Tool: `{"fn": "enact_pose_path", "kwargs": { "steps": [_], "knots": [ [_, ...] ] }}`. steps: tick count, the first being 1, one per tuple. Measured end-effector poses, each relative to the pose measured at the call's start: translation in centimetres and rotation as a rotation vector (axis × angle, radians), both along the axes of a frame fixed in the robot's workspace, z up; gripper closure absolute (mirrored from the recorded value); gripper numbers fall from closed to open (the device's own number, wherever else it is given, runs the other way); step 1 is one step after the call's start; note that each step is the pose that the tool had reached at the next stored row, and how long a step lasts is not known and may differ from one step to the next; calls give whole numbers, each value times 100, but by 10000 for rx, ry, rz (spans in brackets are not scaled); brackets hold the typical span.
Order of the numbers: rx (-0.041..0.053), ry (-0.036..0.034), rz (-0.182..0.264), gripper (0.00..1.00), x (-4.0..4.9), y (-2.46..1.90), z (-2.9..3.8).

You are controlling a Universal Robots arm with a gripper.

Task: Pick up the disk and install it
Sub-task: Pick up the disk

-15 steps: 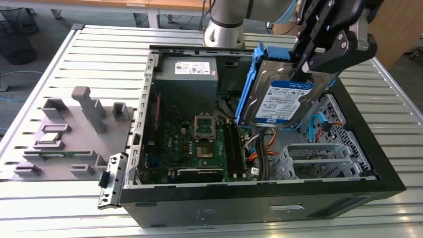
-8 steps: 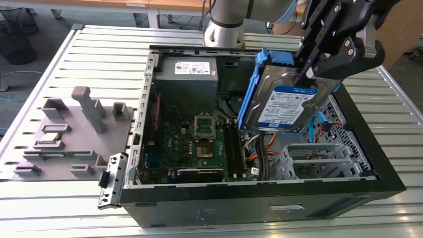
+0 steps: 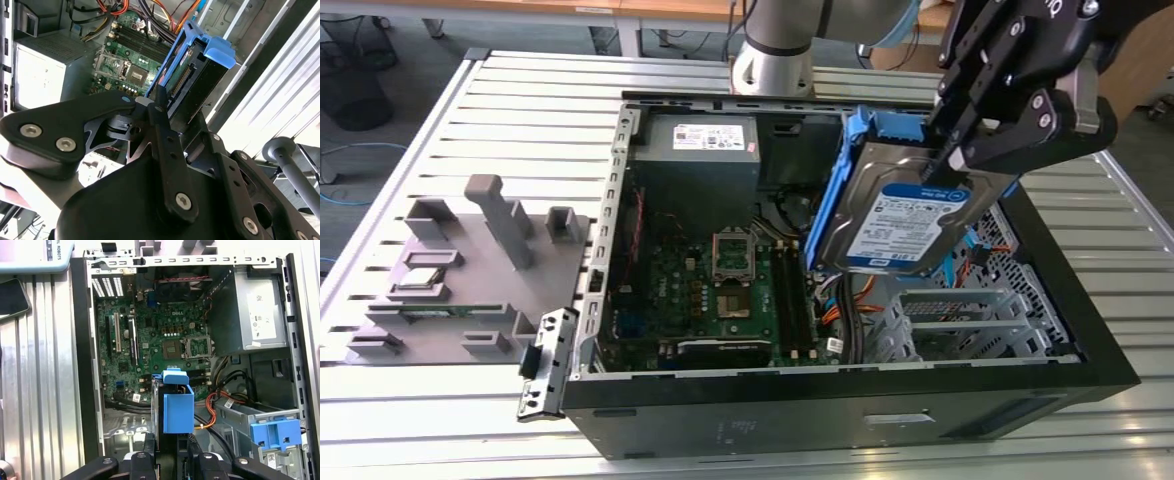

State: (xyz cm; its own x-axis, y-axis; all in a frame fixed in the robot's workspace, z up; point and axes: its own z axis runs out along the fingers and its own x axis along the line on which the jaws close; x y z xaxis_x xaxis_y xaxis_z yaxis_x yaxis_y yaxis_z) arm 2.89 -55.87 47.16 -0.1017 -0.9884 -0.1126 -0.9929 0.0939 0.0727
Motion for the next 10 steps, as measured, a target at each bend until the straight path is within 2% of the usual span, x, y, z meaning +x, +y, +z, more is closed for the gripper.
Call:
{"fn": "enact_pose_path", "kwargs": {
  "steps": [10],
  "knots": [
    [-1,0,-109,65,43,-121,-2]
  ]
}}
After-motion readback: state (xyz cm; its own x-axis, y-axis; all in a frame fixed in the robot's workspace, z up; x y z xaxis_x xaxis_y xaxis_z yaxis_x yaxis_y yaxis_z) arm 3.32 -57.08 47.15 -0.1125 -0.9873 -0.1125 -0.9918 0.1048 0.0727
